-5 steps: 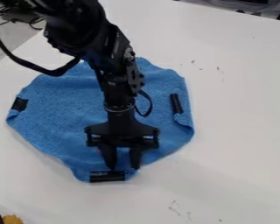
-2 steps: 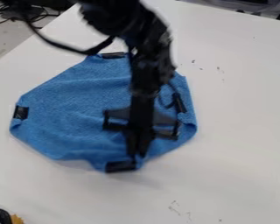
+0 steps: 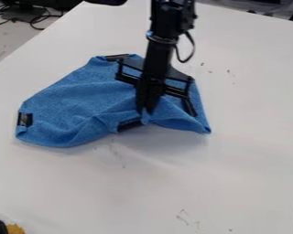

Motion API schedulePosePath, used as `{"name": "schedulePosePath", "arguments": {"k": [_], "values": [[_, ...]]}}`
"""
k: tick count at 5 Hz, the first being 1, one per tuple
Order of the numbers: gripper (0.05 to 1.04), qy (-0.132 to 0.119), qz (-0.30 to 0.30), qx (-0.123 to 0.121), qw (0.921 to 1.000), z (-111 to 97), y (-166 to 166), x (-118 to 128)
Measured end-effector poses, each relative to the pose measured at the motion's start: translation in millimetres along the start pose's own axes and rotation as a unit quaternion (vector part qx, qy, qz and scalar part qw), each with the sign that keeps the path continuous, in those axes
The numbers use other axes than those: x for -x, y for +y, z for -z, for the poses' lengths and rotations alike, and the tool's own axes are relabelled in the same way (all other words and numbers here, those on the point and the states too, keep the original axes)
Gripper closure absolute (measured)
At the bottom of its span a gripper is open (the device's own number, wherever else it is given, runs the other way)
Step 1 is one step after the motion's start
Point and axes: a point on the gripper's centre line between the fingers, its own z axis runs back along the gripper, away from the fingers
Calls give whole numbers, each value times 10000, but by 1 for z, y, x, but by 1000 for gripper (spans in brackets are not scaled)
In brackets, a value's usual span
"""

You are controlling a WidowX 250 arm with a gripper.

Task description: Fold cloth from bottom right to center

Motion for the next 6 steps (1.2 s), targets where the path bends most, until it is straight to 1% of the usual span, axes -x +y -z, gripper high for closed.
{"name": "schedulePosePath", "arguments": {"k": [1, 2, 3, 4, 5, 6], "values": [[1025, -54, 251, 258, 9993, 17, 30, -29], [1002, -93, 403, 481, 9980, 30, 51, -52], [847, -247, 480, 502, 9973, 33, 57, -64], [583, -283, 383, 381, 9981, 35, 55, -64], [280, -501, 355, 239, 9978, 20, 45, -64], [83, -885, 298, 130, 9955, -1, 39, -68]]}}
